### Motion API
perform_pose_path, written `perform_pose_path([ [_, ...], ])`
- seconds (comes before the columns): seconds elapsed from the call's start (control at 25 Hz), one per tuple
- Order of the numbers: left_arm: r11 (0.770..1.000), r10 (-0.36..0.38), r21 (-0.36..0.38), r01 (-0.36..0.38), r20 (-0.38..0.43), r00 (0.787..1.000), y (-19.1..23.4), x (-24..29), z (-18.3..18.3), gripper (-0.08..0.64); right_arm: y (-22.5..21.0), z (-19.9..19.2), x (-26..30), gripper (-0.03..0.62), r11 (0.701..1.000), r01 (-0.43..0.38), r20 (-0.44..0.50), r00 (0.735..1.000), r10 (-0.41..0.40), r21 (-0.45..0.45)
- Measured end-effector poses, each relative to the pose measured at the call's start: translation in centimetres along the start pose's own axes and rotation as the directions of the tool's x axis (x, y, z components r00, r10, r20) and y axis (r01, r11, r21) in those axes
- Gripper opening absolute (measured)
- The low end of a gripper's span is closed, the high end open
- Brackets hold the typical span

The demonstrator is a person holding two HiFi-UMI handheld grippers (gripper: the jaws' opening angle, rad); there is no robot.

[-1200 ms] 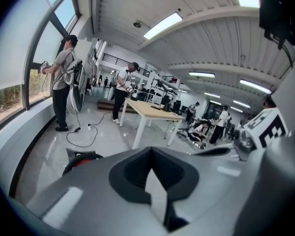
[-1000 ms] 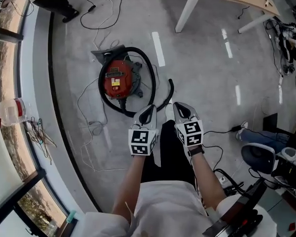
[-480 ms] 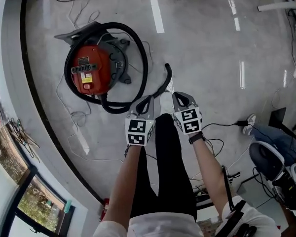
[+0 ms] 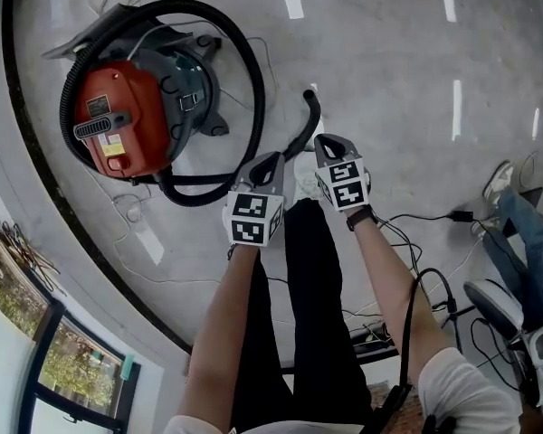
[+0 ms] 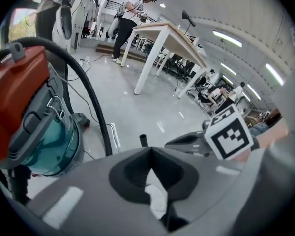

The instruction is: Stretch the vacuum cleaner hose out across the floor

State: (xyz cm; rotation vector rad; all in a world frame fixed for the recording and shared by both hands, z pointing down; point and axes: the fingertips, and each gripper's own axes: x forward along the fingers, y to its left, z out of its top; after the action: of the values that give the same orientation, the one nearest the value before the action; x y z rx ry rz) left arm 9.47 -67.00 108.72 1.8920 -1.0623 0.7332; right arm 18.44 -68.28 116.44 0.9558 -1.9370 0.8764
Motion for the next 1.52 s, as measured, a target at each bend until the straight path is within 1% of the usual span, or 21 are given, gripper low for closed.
perform_pose_path([
  [0.08,1.0,-0.012,0.013,0.012,-0.019,1.0,0.2,0.8,-0.6,0.0,-1.2,-0.2,1.7,0.004,1.0,0.009,-0.004,1.0,-0.009,0.004],
  [0.12,1.0,-0.013,0.018,0.013,-0.026,1.0,0.5,1.1,-0.7,0.002,-1.6,-0.4,2.7,0.047,1.0,0.003,-0.01,1.0,-0.003,0.008],
  [0.16,1.0,-0.011,0.02,0.012,-0.03,0.999,0.8,1.4,-0.7,0.002,-2.0,-0.4,3.8,0.105,1.0,-0.01,-0.02,1.0,0.01,0.012],
  [0.24,1.0,-0.004,0.007,0.004,-0.03,1.0,1.8,1.9,-0.5,0.002,-2.7,-0.4,6.1,0.27,0.999,-0.031,-0.041,0.999,0.032,0.012],
  [0.32,1.0,-0.001,-0.008,0.001,-0.032,0.999,2.5,2.1,-0.5,0.001,-3.6,-0.3,8.1,0.378,1.0,-0.029,-0.052,0.998,0.029,0.002],
  [0.4,1.0,0.0,-0.011,0.0,-0.037,0.999,3.1,2.3,-0.6,0.0,-4.2,-0.2,9.9,0.413,0.999,-0.035,-0.061,0.998,0.035,-0.012],
  [0.44,1.0,0.001,-0.012,-0.001,-0.039,0.999,3.4,2.5,-0.6,0.002,-4.4,-0.2,10.8,0.417,0.999,-0.045,-0.066,0.997,0.044,-0.014],
  [0.56,1.0,0.003,-0.03,-0.005,-0.044,0.999,4.1,3.0,-1.0,0.002,-5.4,0.0,13.5,0.417,0.999,-0.054,-0.083,0.995,0.053,-0.004],
  [0.6,0.999,0.003,-0.037,-0.004,-0.047,0.999,4.3,3.1,-1.1,0.002,-5.9,0.0,14.3,0.401,0.999,-0.047,-0.091,0.995,0.047,-0.002],
  [0.64,0.999,0.002,-0.042,-0.004,-0.05,0.999,4.5,3.2,-1.3,0.002,-6.3,-0.2,15.1,0.345,0.999,-0.038,-0.1,0.994,0.038,-0.001],
  [0.68,0.999,0.0,-0.046,-0.003,-0.053,0.999,4.6,3.3,-1.5,0.002,-6.6,-0.4,15.6,0.269,1.0,-0.029,-0.11,0.993,0.029,0.001],
  [0.72,0.999,-0.001,-0.047,-0.002,-0.054,0.999,4.8,3.3,-1.7,0.002,-6.8,-0.7,16.1,0.24,1.0,-0.024,-0.121,0.992,0.024,0.001],
  [0.76,0.999,-0.001,-0.048,-0.001,-0.054,0.999,4.9,3.4,-1.9,0.002,-6.9,-0.9,16.4,0.19,1.0,-0.023,-0.133,0.991,0.022,-0.005],
  [0.8,0.999,-0.001,-0.048,-0.002,-0.055,0.999,5.0,3.4,-2.1,0.0,-6.8,-1.1,16.4,0.167,0.999,-0.023,-0.142,0.99,0.02,-0.022],
  [0.88,0.998,0.003,-0.057,-0.007,-0.061,0.998,5.0,3.0,-2.6,0.002,-6.3,-0.8,15.1,0.153,0.996,-0.025,-0.133,0.991,0.013,-0.085],
  [0.96,0.997,0.005,-0.075,-0.011,-0.07,0.998,4.6,2.1,-3.0,0.002,-5.0,-0.2,12.3,0.152,0.987,-0.022,-0.093,0.996,0.007,-0.158],
  [1.04,0.997,0.003,-0.075,-0.009,-0.076,0.997,3.8,0.7,-2.8,0.001,-3.2,0.6,8.4,0.153,0.969,-0.013,-0.063,0.998,-0.003,-0.247],
  [1.16,0.999,-0.014,-0.032,0.012,-0.057,0.998,1.7,-1.6,-1.1,0.002,-1.3,2.4,1.7,0.15,0.93,0.043,-0.033,0.998,-0.059,-0.366],
  [1.24,0.999,-0.035,-0.016,0.035,-0.019,0.999,-0.1,-3.4,0.6,0.002,-1.1,3.5,-2.9,0.152,0.916,0.113,-0.009,0.992,-0.127,-0.385],
  [1.32,0.998,-0.057,-0.022,0.057,0.013,0.998,-1.9,-6.1,1.7,0.001,-0.2,4.1,-7.6,0.152,0.908,0.175,0.01,0.983,-0.185,-0.38],
  [1.52,0.995,-0.101,0.0,0.101,0.051,0.994,-5.5,-15.7,2.2,0.002,5.7,3.9,-18.8,0.153,0.905,0.238,0.024,0.969,-0.245,-0.353],
])
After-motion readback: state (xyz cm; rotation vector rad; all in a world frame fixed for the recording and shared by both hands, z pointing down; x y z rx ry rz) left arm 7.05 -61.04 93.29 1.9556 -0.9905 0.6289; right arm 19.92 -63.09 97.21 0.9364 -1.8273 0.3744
